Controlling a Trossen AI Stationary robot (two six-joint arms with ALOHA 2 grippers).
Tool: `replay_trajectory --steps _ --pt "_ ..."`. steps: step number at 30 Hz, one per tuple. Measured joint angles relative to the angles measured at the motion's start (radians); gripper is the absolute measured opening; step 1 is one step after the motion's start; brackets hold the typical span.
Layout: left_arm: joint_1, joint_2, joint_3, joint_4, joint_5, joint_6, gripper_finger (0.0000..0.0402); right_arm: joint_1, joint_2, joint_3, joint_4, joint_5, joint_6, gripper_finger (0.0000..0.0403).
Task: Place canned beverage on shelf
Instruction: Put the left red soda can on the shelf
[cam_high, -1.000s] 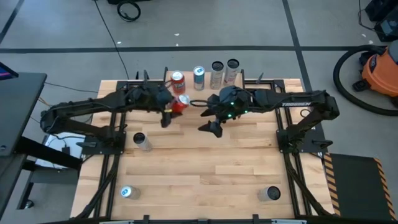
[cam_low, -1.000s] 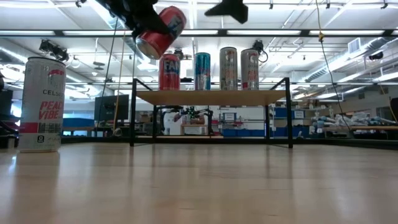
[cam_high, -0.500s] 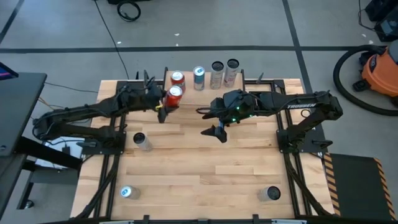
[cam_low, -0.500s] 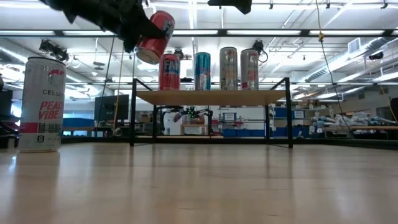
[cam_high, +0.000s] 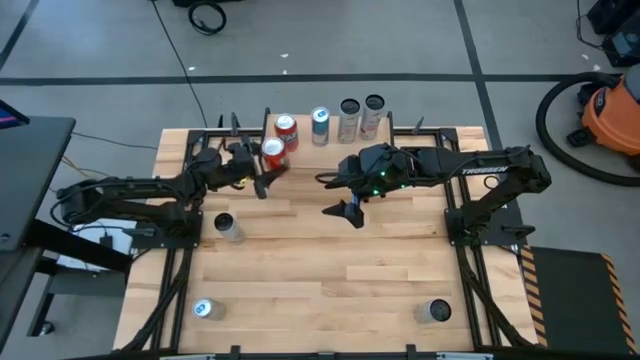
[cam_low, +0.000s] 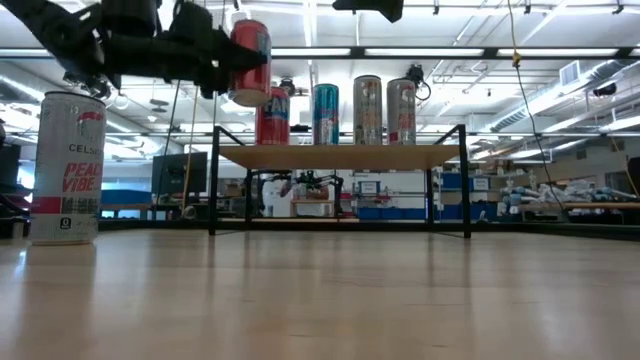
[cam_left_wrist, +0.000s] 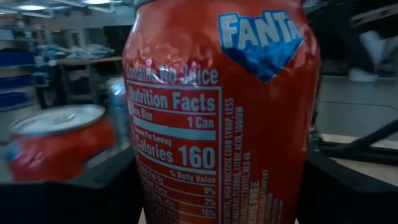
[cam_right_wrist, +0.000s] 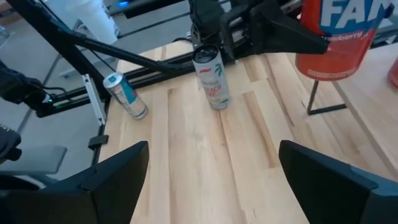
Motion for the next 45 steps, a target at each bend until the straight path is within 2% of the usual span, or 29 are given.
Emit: replay_trajectory --steps 7,14,21,35,45 --pt "0.01 0.075 0.0 0.023 -0.003 0.041 0.0312 0.0 0.0 0.0 0.001 0.002 -0.007 0.0369" --pt "0.01 0.185 0.0 0.157 -0.017 0.05 0.0312 0.0 0.0 0.0 0.008 0.003 -0.02 0.0369" --pt "0.039 0.26 0.0 0.211 -0.026 0.032 0.0312 0.0 0.0 0.0 0.008 0.003 -0.019 0.0369" --pt "0.114 0.335 0.002 0.265 -0.023 0.015 0.0312 0.0 0.0 0.0 0.017 0.003 -0.019 0.0369" --pt "0.116 0.34 0.002 0.267 0.024 0.025 0.0312 0.0 0.001 -0.001 0.016 0.003 -0.024 0.0369"
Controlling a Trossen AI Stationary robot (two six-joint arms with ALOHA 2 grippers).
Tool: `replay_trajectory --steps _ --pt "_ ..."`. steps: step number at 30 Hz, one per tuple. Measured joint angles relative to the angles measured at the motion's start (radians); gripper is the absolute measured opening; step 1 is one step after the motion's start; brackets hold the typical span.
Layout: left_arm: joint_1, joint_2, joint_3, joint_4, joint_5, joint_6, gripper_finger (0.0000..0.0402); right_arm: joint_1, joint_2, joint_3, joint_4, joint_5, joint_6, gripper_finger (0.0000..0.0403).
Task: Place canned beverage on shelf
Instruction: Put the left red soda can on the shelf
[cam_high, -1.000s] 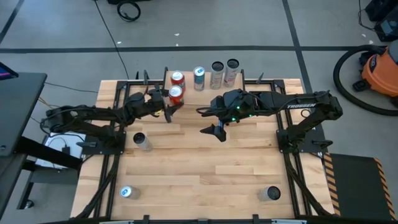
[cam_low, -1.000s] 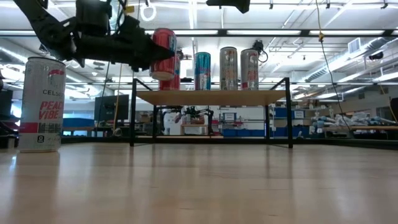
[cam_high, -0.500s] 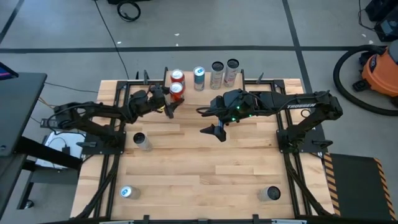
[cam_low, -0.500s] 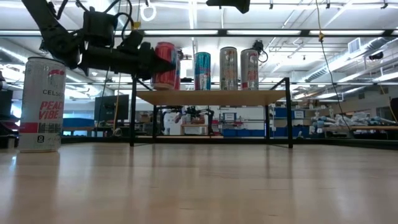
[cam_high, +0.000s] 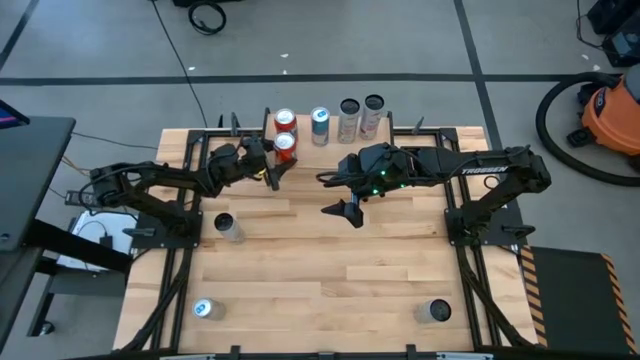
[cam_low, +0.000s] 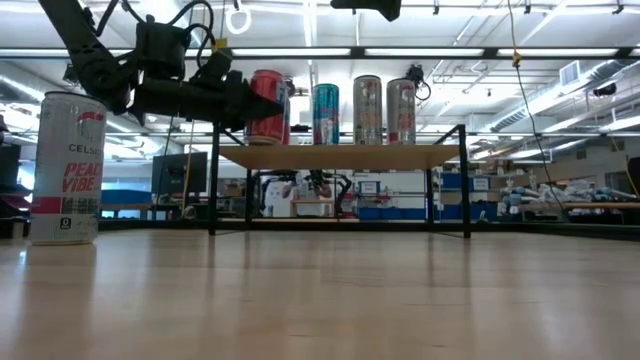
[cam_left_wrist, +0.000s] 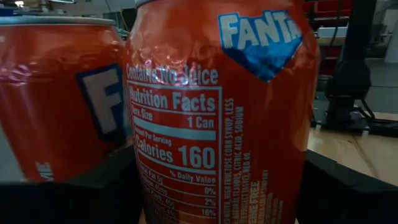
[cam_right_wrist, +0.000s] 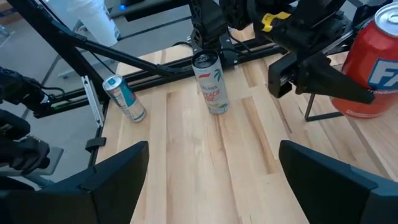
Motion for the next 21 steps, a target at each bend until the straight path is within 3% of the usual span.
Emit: replay_trajectory --steps 21 --pt "0.041 0.0 0.0 -0.006 0.002 -0.009 0.0314 0.0 0.0 0.0 0.0 0.0 -0.002 0.0369"
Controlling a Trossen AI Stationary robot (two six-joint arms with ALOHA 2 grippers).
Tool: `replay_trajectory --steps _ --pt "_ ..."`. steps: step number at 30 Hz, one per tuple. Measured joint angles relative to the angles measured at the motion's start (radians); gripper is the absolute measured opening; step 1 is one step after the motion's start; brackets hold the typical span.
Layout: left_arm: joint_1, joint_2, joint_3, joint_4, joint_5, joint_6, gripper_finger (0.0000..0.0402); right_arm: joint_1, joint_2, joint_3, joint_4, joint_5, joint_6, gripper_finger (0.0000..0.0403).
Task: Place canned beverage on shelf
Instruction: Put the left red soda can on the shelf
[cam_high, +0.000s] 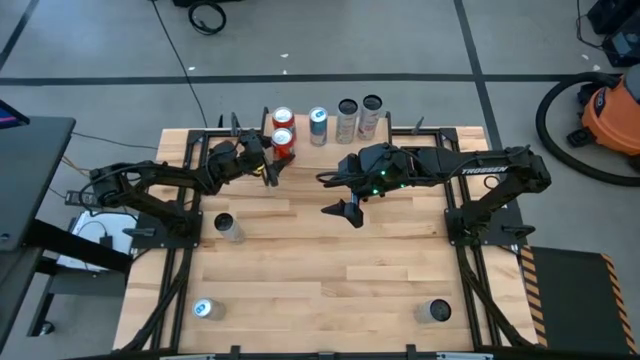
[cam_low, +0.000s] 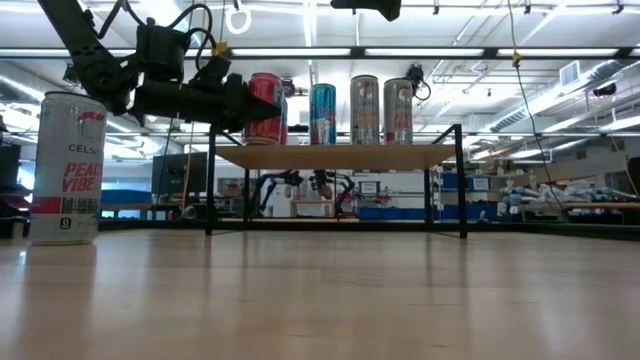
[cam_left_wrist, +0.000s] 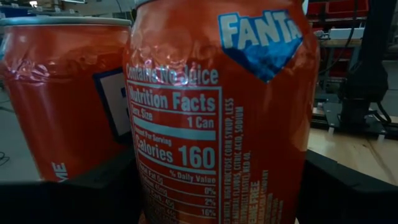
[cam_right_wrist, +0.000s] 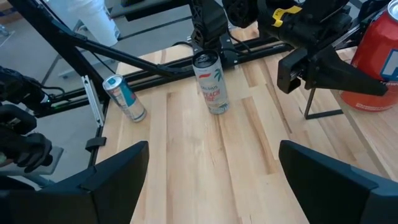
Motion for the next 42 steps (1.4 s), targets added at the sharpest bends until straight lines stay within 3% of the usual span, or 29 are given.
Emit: replay_trajectory --steps 42 --pt "-0.001 0.001 0.024 -0.046 0.011 -0.014 0.0315 0.0 0.0 0.0 0.0 -0.003 0.0 0.0369"
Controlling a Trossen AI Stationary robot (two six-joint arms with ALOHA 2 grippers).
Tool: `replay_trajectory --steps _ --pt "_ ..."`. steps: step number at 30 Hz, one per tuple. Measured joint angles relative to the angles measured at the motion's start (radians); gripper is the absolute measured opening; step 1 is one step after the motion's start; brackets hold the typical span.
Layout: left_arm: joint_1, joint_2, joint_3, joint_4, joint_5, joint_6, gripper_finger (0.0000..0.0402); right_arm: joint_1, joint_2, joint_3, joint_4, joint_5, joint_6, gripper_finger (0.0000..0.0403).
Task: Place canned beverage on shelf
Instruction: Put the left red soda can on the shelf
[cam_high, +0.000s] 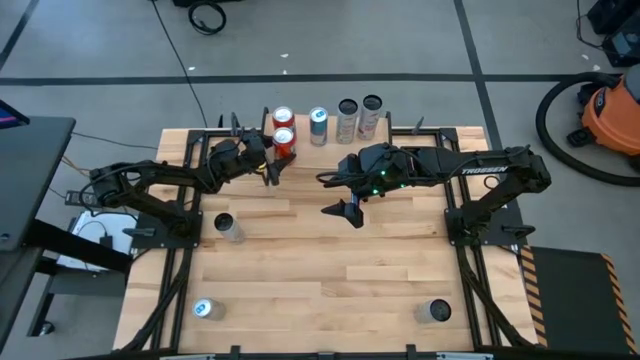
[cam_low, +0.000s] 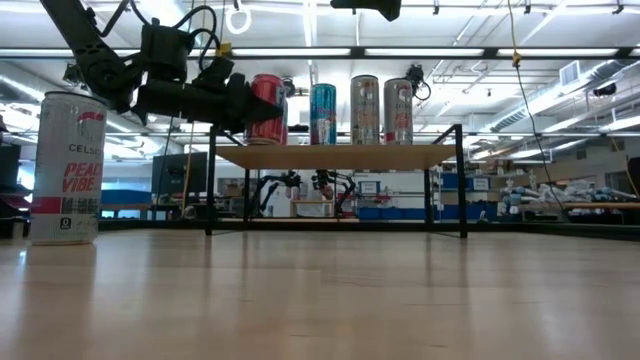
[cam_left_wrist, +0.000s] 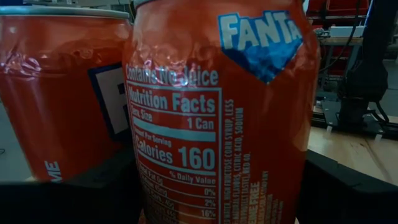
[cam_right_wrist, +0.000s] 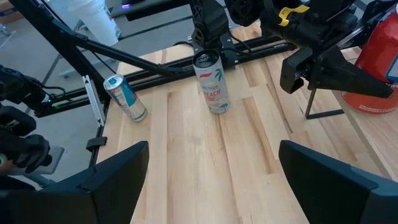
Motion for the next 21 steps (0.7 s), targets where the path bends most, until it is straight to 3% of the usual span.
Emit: replay_trajectory --steps 21 --pt "0.0 0.0 0.001 0.001 0.001 0.024 0.0315 0.0 0.0 0.0 0.0 0.0 0.0 0.0369"
